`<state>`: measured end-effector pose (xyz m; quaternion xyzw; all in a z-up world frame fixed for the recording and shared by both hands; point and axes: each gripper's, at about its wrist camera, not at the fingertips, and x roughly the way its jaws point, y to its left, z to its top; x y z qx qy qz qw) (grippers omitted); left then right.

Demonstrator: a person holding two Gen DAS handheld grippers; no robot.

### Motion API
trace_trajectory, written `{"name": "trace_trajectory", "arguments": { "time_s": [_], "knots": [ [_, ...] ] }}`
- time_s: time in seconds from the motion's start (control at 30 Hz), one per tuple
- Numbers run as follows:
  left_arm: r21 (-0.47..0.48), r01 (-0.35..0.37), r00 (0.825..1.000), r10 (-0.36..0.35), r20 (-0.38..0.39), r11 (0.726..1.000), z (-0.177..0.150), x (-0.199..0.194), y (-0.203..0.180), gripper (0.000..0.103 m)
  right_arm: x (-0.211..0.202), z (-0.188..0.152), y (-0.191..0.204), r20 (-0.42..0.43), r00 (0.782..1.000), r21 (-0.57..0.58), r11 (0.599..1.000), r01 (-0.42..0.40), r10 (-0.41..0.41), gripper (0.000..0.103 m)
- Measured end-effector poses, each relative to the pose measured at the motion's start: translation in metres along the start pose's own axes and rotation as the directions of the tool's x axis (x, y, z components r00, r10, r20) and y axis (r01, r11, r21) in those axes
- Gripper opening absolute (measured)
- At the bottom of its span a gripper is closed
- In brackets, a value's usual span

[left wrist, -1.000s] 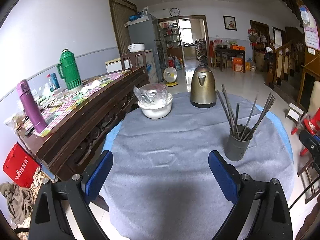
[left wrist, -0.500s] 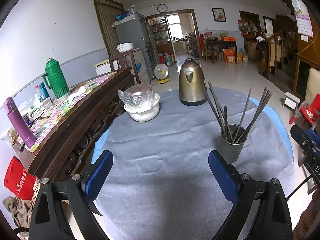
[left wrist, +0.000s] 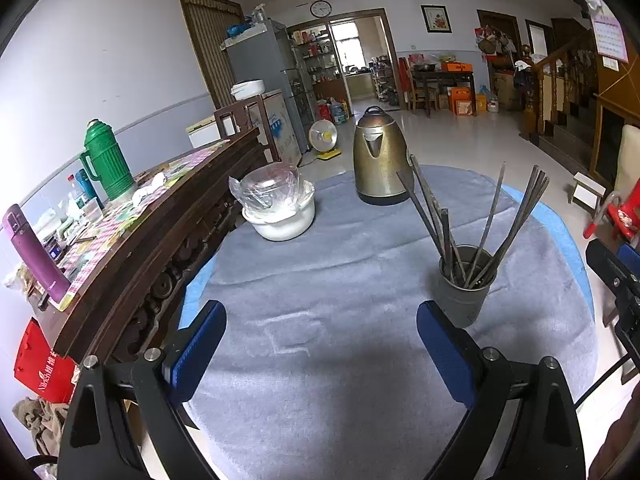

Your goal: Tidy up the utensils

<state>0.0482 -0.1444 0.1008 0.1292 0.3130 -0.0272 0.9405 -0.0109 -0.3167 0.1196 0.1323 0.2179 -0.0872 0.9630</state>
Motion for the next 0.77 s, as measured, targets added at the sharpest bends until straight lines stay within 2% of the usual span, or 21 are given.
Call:
{"name": "trace_trajectory", "arguments": {
  "time_s": [0.33,0.57,0.7,0.77],
  "knots": [
    [-0.014,0.032,0.999,-0.032,0.006,0.999,0.006,0.007,0.006,0.096,0.002,0.012,0.009,0.018,1.000,-0.025,0.999,0.024,-0.024,0.066],
    [-0.013,0.081,0.997,-0.081,0.013,0.997,0.010,0.012,0.009,0.096,0.005,0.016,0.016,0.011,0.999,-0.037,0.998,0.052,-0.052,0.066],
    [-0.027,0.089,0.995,-0.088,0.038,0.996,0.008,0.014,0.018,0.096,0.007,0.018,0.020,0.003,0.997,-0.037,0.997,0.074,-0.074,0.066],
    [-0.048,0.098,0.995,-0.097,0.021,0.994,0.006,0.023,0.026,0.096,0.008,0.016,0.021,-0.006,0.996,-0.033,0.996,0.087,-0.087,0.066]
  ]
}}
